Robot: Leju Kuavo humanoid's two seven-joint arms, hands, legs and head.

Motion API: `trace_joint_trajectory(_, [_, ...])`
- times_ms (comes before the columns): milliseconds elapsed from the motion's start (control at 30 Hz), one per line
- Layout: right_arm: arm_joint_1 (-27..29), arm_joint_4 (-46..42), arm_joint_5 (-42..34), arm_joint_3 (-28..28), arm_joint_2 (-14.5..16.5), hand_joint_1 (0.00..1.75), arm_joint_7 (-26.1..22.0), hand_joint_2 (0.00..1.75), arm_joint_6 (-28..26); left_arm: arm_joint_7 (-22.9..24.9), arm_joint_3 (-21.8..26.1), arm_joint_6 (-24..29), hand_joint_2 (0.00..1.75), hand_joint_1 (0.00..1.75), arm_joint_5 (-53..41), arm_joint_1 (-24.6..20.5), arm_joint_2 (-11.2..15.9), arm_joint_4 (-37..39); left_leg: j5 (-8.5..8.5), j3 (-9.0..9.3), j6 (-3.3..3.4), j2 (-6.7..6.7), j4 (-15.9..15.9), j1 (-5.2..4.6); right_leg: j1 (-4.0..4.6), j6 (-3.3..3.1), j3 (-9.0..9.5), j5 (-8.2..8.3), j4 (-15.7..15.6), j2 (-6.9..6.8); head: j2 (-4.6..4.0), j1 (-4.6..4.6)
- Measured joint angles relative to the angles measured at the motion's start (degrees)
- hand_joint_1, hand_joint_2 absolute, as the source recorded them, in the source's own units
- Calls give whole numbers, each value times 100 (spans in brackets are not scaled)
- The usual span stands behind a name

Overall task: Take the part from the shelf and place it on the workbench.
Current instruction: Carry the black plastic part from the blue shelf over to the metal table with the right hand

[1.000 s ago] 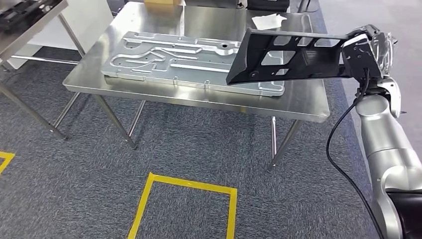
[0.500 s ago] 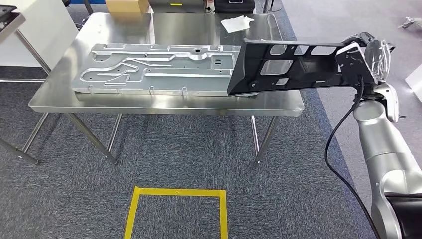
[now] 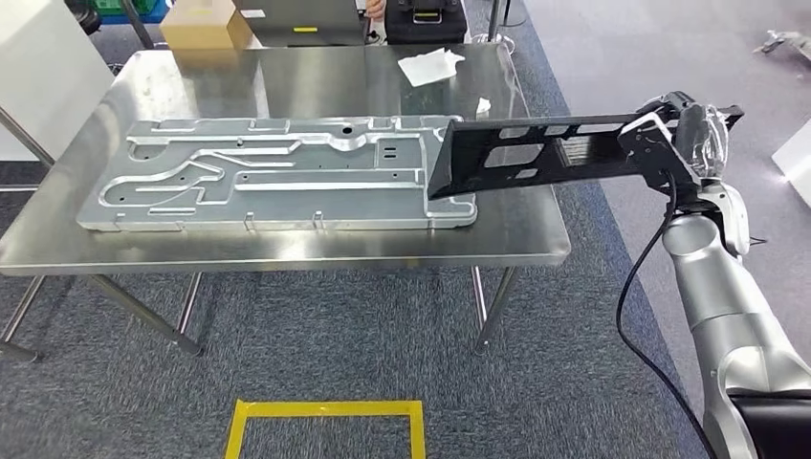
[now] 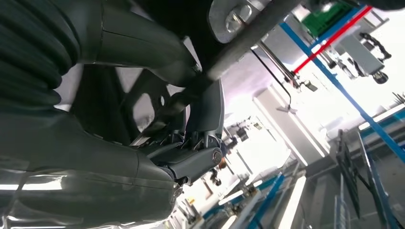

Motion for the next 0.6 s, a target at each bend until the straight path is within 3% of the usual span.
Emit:
trace_joint_trajectory(33, [20, -18, 28, -28, 11, 175, 15, 175, 19, -15, -1, 12, 175, 0, 12, -1, -5, 8, 93, 56, 46, -11, -159, -33, -23, 33, 95, -63, -60, 20, 0, 0])
trace_joint_trajectory(100, [93, -77, 83, -87, 21, 175, 43, 175, 51, -73, -2, 32, 175, 0, 39, -17, -10, 21, -124, 257, 121, 5, -306, -107, -67, 119, 206, -56, -100, 46, 1, 0])
trace_joint_trajectory(133, [151, -135, 109, -121, 19, 175, 55, 175, 64, -115, -2, 38, 175, 0, 53, -35, -10, 22, -279, 427, 147, 14, -482, -108, -89, 155, 157, 31, 33, 48, 2, -2])
trace_joint_trajectory(167, [210, -195, 129, -161, 11, 175, 55, 175, 73, -162, -2, 41, 175, 0, 70, -51, -8, 24, -407, 600, 159, 11, -653, -99, -92, 183, -2, 203, 336, 29, 2, -2])
trace_joint_trajectory(200, [260, -246, 141, -202, -1, 175, 51, 175, 82, -206, -1, 41, 175, 0, 84, -64, -8, 25, -520, 782, 169, 5, -810, -69, -98, 217, -271, 394, 749, 13, 2, -2])
trace_joint_trajectory(233, [311, -278, 144, -241, -14, 175, 52, 175, 93, -237, -1, 40, 175, 0, 97, -70, -9, 26, -607, 955, 159, -5, -922, -36, -108, 252, -606, 513, 1185, -4, 3, -3])
trace_joint_trajectory(267, [370, -290, 142, -277, -25, 175, 55, 175, 103, -257, 0, 40, 175, 0, 110, -65, -14, 26, -690, 1115, 155, -17, -991, -15, -121, 291, -937, 519, 1539, -20, 2, -2])
trace_joint_trajectory(300, [428, -292, 139, -305, -35, 175, 58, 175, 112, -266, 0, 39, 175, 0, 117, -53, -20, 27, -790, 1284, 148, -26, -1036, 8, -136, 324, -1229, 367, 1738, -25, 2, -2])
trace_joint_trajectory(367, [524, -310, 139, -343, -45, 175, 66, 175, 120, -272, 0, 37, 175, 0, 125, -23, -36, 27, -1036, 1660, 107, -53, -1090, 59, -165, 378, -1685, -112, 1735, -45, 1, -2])
trace_joint_trajectory(400, [543, -323, 140, -356, -50, 175, 66, 175, 122, -278, 0, 35, 175, 0, 126, -12, -45, 27, -1175, 1854, 79, -65, -1101, 87, -172, 403, -1831, -240, 1557, -63, 1, -2])
trace_joint_trajectory(433, [552, -339, 142, -368, -60, 175, 66, 175, 130, -290, 0, 35, 175, 0, 133, -8, -55, 27, -1328, 2058, 47, -75, -1105, 115, -176, 430, -1924, -140, 1260, -90, 1, -2])
trace_joint_trajectory(467, [565, -345, 146, -387, -73, 175, 67, 175, 152, -311, 1, 44, 175, 0, 150, 3, -64, 29, -1480, 2235, 10, -82, -1107, 137, -174, 444, -1968, 300, 876, -129, 1, -1])
trace_joint_trajectory(500, [581, -345, 151, -414, -94, 175, 67, 175, 183, -339, 3, 56, 175, 0, 175, 10, -74, 34, -1633, 2408, -34, -91, -1083, 150, -164, 428, -1990, 898, 523, -169, 1, -1])
trace_joint_trajectory(533, [593, -342, 165, -441, -105, 175, 72, 175, 231, -372, 6, 73, 175, 0, 205, 8, -84, 39, -1772, 2534, -92, -106, -1073, 151, -143, 379, -2000, 1416, 313, -187, 1, 1])
trace_joint_trajectory(567, [607, -339, 190, -467, -120, 175, 79, 175, 275, -409, 10, 91, 175, 0, 233, 3, -92, 44, -1871, 2628, -150, -118, -1081, 150, -122, 303, -2011, 1762, 247, -197, 1, 3])
trace_joint_trajectory(600, [606, -348, 214, -491, -133, 175, 83, 175, 306, -450, 15, 107, 175, 0, 260, -16, -100, 48, -1906, 2693, -205, -119, -1064, 148, -99, 223, -2008, 1822, 287, -186, 1, 5])
